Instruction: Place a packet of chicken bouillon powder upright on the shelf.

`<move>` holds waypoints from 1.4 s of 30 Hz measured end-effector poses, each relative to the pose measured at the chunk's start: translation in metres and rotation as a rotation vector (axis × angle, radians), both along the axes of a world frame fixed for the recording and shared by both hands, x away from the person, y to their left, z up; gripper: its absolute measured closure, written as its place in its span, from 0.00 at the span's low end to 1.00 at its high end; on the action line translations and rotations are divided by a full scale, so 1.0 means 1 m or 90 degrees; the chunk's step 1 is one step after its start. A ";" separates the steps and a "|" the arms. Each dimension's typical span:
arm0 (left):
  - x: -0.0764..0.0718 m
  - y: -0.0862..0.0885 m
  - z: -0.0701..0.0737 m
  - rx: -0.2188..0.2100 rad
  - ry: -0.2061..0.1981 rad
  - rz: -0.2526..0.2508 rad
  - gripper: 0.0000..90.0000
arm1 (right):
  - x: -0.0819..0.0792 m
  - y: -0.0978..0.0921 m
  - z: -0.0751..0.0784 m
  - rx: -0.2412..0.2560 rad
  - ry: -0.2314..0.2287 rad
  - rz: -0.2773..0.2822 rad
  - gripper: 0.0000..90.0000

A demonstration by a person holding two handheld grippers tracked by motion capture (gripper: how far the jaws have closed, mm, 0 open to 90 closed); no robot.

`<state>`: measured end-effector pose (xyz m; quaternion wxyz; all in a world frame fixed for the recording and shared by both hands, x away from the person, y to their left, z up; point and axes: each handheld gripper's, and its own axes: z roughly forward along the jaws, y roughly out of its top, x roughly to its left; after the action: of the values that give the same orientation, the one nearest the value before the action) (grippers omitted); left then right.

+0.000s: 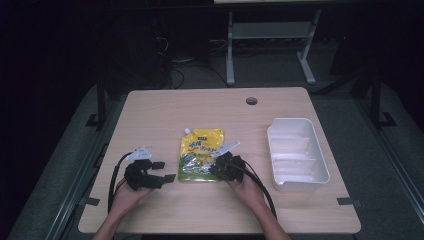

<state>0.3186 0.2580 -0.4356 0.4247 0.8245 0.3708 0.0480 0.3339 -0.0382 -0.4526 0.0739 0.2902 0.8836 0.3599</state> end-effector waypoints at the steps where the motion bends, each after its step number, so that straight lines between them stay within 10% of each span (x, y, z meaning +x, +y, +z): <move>1: 0.009 -0.007 0.004 0.004 -0.001 0.009 0.28 | -0.001 0.000 0.000 -0.004 -0.005 0.001 0.90; 19: 0.086 -0.028 0.000 0.021 0.054 0.086 0.34 | -0.003 0.001 -0.001 -0.011 -0.021 0.005 0.90; 42: 0.099 -0.040 -0.028 -0.025 0.128 0.064 0.55 | -0.006 0.001 -0.004 -0.005 -0.038 -0.001 0.91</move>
<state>0.4178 0.2181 -0.4634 0.3982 0.7970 0.4536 -0.0207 0.3279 -0.0373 -0.4563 0.1019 0.2796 0.8820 0.3653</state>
